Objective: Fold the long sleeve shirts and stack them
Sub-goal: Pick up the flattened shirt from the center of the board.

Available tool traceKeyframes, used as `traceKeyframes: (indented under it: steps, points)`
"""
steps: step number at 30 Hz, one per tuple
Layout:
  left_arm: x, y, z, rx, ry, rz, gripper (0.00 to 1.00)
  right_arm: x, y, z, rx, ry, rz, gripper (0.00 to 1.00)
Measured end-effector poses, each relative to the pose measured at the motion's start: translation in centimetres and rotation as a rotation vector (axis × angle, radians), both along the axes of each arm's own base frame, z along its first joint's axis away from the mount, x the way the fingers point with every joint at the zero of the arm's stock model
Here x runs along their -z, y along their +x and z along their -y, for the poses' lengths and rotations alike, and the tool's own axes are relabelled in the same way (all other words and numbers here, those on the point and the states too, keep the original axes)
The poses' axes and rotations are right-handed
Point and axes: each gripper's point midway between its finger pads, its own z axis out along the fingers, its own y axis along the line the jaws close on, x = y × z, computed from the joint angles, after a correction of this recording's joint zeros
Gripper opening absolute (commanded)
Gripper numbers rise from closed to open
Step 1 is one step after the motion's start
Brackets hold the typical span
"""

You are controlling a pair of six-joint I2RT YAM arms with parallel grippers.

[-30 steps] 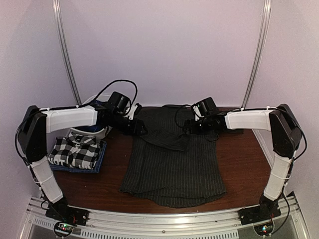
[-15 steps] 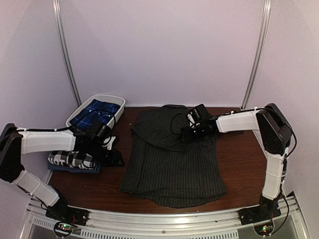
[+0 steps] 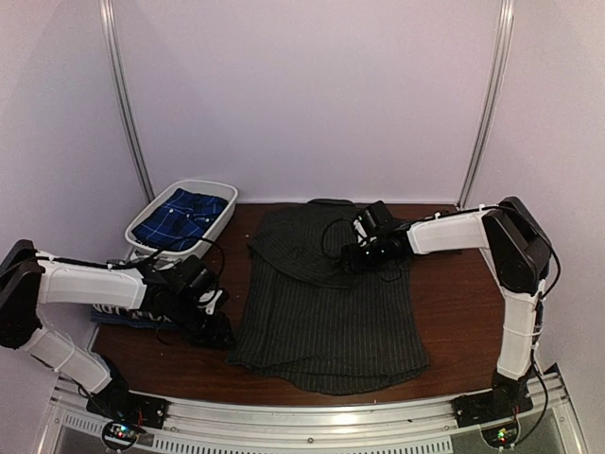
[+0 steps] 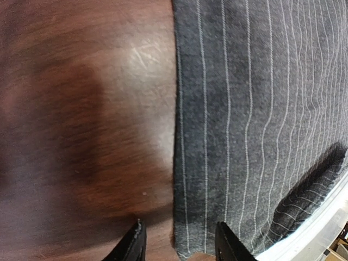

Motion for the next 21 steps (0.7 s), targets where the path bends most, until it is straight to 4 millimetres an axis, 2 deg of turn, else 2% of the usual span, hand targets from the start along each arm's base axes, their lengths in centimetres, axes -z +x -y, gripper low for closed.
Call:
traceKeyframes:
  steps: [6,9,12,15,18,21]
  points:
    - [0.5,-1.0,0.7,0.017,0.008,-0.022,0.4,0.9,0.0,-0.2,0.0,-0.003,-0.007,0.73]
    - [0.6,-1.0,1.0,0.016,0.005,-0.022,0.39,2.2,0.0,-0.2,-0.002,-0.012,-0.023,0.68]
    - [0.6,-1.1,1.5,0.024,0.005,-0.025,0.34,2.1,0.5,-0.8,-0.001,0.007,-0.016,0.61]
    - [0.7,-1.3,2.1,0.036,0.01,-0.032,0.23,2.0,0.7,-1.1,0.001,0.017,-0.014,0.53]
    - [0.9,-1.5,2.3,0.036,0.017,-0.042,0.06,2.0,0.7,-1.2,0.004,0.023,-0.015,0.45]
    - [1.2,-1.6,1.8,0.024,0.048,-0.052,0.0,1.9,0.7,-1.2,0.003,0.023,-0.014,0.34]
